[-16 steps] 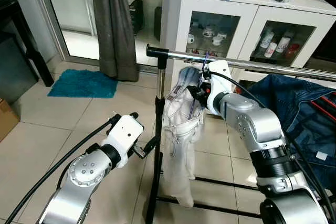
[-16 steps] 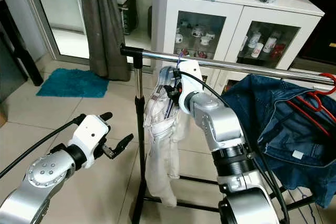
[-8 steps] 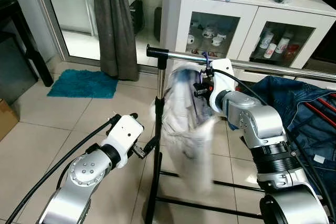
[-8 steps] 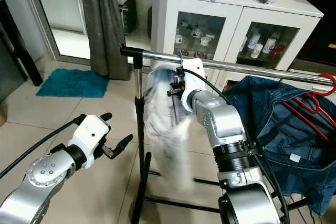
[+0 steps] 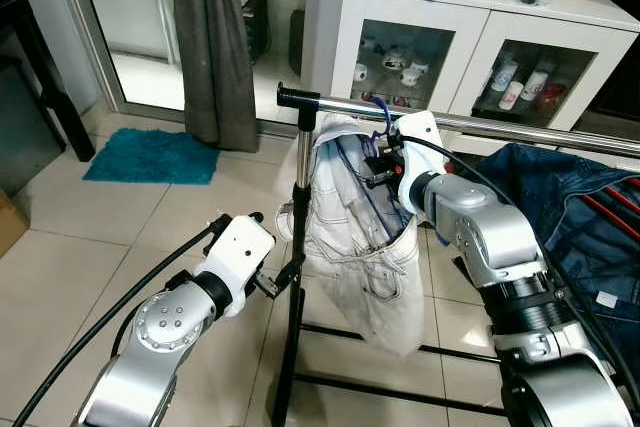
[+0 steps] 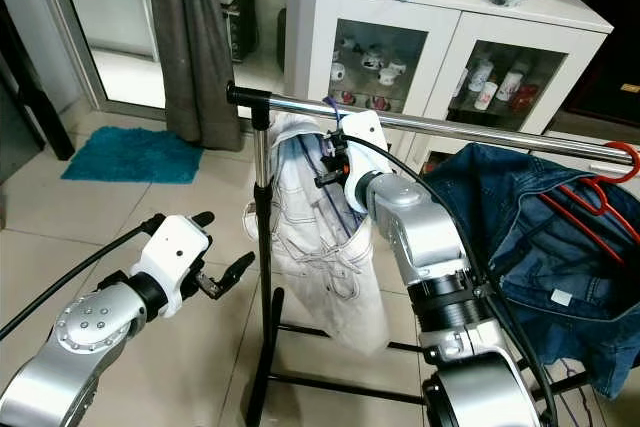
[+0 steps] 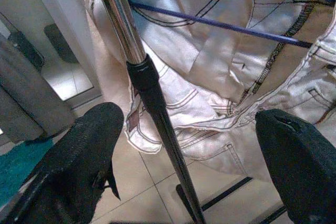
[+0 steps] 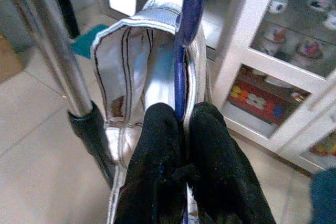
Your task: Hang hanger
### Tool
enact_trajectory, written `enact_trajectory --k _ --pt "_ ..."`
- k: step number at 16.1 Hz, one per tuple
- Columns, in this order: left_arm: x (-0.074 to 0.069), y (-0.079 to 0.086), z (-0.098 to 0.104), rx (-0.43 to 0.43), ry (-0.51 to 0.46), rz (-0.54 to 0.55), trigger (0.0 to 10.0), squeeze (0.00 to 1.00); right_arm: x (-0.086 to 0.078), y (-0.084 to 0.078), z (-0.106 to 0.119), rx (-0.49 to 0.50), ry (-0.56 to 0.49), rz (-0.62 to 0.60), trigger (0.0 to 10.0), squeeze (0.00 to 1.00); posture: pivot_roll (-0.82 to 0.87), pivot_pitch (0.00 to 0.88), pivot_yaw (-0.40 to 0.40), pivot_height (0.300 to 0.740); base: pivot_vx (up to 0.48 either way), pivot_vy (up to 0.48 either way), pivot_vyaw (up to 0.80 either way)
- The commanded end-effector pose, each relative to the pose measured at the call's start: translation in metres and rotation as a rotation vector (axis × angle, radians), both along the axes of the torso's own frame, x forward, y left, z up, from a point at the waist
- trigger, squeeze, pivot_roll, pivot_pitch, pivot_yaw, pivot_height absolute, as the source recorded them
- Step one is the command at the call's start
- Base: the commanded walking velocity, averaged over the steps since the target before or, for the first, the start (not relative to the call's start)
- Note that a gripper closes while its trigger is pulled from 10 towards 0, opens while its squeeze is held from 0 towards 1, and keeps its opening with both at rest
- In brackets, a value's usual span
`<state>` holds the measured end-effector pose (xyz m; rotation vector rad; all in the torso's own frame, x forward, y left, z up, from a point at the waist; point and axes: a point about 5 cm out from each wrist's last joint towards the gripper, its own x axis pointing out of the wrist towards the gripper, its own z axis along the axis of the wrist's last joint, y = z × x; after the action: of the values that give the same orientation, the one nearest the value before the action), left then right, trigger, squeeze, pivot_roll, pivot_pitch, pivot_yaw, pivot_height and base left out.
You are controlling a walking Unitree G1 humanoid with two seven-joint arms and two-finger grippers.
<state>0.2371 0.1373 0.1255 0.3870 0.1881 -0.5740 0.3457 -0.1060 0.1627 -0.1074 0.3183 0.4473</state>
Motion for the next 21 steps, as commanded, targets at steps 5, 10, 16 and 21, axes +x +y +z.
enact_trajectory --k 5,10,16,21 --pt "0.0 -0.003 0.009 -0.007 -0.037 0.003 10.0 0.0 -0.002 -0.001 0.004 0.023 -0.052 0.026 0.0 0.0 -0.05 0.0 -0.08 0.74 0.0 0.0 0.0" --pt "0.003 -0.002 0.006 0.004 -0.031 -0.004 10.0 0.0 0.002 -0.001 0.002 0.03 -0.033 -0.027 10.0 1.0 -0.04 0.0 -0.07 0.74 0.0 0.0 0.0" --pt "0.005 -0.003 0.005 0.012 -0.031 -0.014 10.0 0.0 0.008 0.005 0.002 0.011 -0.025 -0.054 10.0 0.35 -0.04 0.0 -0.073 0.74 0.0 0.0 0.0" --pt "0.006 -0.004 0.006 0.013 -0.034 -0.022 10.0 0.0 0.009 0.005 -0.004 0.02 0.021 -0.077 0.0 0.0 -0.03 0.0 -0.074 0.74 0.0 0.0 0.0"
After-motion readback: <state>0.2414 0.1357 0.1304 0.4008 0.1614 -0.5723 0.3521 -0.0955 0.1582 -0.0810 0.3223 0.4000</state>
